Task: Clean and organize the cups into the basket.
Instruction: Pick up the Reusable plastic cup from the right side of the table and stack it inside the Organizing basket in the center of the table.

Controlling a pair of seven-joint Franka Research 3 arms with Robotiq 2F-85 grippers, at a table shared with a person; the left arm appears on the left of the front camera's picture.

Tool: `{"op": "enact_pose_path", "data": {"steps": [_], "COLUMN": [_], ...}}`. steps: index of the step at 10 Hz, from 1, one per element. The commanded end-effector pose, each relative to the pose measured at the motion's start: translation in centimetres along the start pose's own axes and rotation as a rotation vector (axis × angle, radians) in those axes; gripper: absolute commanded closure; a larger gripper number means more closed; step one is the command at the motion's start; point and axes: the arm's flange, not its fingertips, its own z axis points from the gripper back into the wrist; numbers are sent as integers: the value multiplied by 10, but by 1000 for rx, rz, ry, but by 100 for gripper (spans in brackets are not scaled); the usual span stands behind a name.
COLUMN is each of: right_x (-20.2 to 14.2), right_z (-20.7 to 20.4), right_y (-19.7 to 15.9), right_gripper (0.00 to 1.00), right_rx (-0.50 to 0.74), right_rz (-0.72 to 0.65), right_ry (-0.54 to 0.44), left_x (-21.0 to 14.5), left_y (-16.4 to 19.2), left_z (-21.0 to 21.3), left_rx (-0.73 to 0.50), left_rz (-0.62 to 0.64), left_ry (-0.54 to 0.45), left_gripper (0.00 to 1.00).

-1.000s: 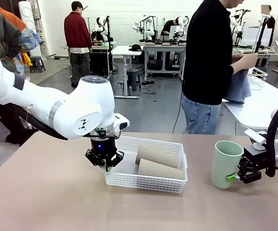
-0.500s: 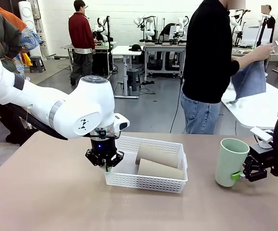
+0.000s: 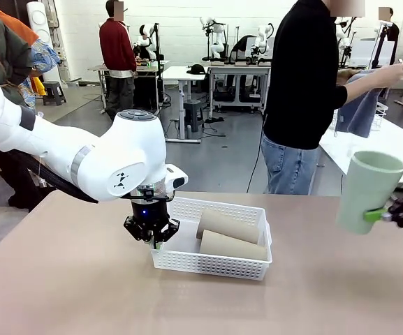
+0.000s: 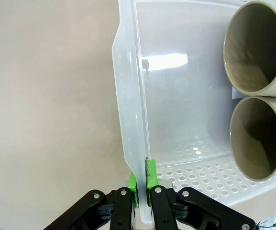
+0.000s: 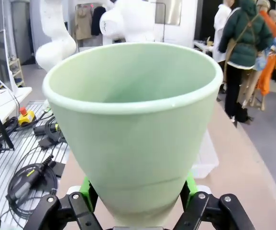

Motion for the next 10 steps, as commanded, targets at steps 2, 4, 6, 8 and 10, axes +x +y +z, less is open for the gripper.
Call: {"op": "enact_pose_path", "data": {"steps": [2,4,6,8,10], "right_x": [15,26,26,26,85], "right_z": [5,5,5,6,-35], "right_y": [13,13,13,16,15], "right_gripper": [100,100,100,19,19], "right_rx": [-70,-19,-19,-25,-35], "right_rz": [-31,23,23,9,101], "right_ry": [-31,7,7,5,419], "left_x": [0,0,0,0,0], "left_y": [-1,-1,-1,-1,-1], "left_z": [3,3,3,3,3], "left_rx": [-5,-5,-5,-5,-5], "left_rz": [-6,-6,-6,-6,-6], "left_ry": [-15,-15,-15,-15,-15], "left_gripper": [100,100,100,100,100]}}
